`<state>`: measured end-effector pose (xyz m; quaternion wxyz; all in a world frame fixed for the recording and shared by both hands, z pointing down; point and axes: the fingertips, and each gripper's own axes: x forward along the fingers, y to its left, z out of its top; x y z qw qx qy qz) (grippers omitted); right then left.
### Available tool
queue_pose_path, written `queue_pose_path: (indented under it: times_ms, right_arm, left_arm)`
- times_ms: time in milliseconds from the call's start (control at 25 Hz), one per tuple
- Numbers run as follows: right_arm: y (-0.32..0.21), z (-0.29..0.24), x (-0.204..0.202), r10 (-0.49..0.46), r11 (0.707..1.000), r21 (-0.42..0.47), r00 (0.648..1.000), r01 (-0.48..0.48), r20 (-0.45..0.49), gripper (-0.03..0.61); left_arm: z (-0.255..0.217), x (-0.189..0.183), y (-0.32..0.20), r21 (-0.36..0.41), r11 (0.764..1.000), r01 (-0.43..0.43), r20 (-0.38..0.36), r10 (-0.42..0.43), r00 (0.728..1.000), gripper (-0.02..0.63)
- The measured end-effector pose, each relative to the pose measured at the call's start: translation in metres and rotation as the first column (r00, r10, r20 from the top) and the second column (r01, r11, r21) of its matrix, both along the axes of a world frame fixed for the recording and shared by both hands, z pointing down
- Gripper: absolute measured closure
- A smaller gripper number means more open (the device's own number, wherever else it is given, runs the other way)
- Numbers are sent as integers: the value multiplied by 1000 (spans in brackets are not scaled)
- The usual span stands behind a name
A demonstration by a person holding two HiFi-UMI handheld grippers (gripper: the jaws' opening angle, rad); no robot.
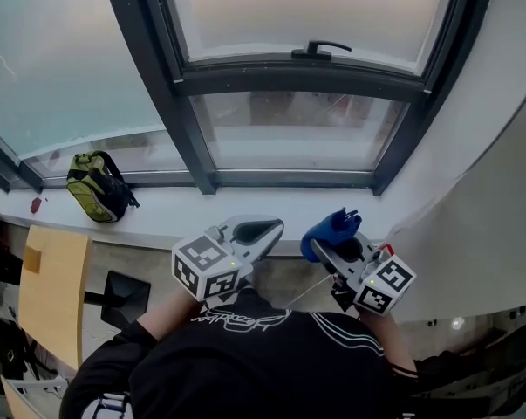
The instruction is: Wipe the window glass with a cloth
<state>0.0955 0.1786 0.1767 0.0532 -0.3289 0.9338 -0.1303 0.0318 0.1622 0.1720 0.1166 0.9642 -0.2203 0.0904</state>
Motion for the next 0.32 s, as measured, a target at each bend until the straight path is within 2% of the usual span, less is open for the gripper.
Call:
queue_pose_path:
  times_ms: [320]
  right_arm:
    - [13, -8, 5, -4, 1000, 14, 1000, 4, -2, 468]
  left_arm:
    - [-10, 1, 15, 17, 1000, -1, 8, 1, 1000, 607]
